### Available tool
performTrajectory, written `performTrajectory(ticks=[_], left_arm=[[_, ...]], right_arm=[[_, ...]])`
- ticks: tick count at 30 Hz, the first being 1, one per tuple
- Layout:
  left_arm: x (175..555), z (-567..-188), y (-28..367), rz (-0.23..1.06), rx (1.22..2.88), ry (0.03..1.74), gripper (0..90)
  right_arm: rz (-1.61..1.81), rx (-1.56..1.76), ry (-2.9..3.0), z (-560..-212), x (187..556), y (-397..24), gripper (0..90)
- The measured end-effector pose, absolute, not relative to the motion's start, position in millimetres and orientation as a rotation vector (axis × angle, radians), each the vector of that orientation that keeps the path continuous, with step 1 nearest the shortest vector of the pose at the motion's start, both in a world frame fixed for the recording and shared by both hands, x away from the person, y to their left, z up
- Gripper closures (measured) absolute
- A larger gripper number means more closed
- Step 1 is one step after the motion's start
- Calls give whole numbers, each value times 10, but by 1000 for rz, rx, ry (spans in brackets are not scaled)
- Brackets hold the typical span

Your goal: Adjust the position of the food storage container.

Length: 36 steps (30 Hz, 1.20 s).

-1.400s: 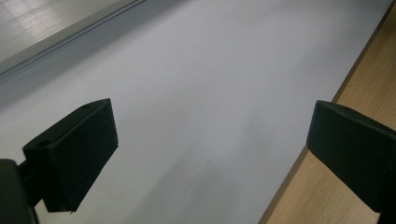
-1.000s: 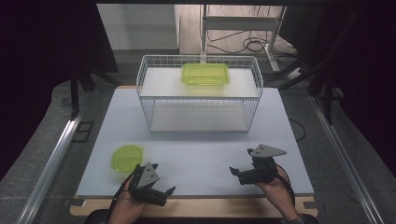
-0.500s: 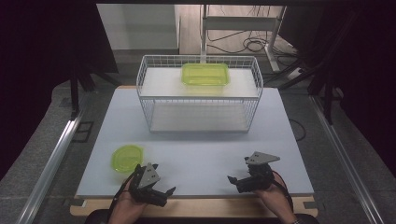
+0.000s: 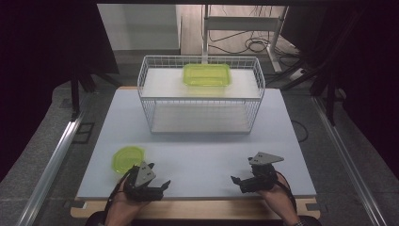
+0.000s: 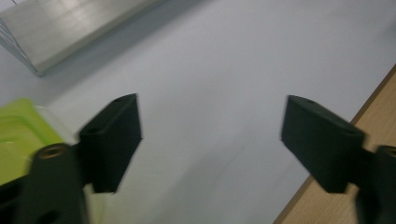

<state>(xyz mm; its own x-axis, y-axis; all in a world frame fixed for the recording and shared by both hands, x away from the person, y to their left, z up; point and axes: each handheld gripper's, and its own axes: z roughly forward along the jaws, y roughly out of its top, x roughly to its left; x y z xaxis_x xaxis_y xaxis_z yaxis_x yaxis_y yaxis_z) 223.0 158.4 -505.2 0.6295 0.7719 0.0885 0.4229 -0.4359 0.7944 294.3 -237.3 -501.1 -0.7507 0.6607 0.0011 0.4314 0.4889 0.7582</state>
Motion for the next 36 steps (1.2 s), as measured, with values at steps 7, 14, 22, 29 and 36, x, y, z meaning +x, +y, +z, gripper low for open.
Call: performTrajectory(ticks=[7, 14, 22, 29, 36], left_arm=[[2282, -4919, 1892, 622, 2001, 1003, 541], [2337, -4866, 2141, 631, 1943, 1094, 784], [2426, -4879, 2449, 698, 1884, 1209, 900], [2440, -4946, 2671, 758, 1827, 1313, 900], [2408, -5042, 2886, 793, 1815, 1412, 900]], right_arm=[[1125, 930, 2447, -5016, 2953, -2388, 25], [1097, 916, 2467, -5040, 2954, -2372, 28], [1083, 909, 2479, -5059, 2958, -2357, 31], [1077, 889, 2488, -5062, 2948, -2348, 34], [1073, 879, 2495, -5071, 2944, -2335, 35]])
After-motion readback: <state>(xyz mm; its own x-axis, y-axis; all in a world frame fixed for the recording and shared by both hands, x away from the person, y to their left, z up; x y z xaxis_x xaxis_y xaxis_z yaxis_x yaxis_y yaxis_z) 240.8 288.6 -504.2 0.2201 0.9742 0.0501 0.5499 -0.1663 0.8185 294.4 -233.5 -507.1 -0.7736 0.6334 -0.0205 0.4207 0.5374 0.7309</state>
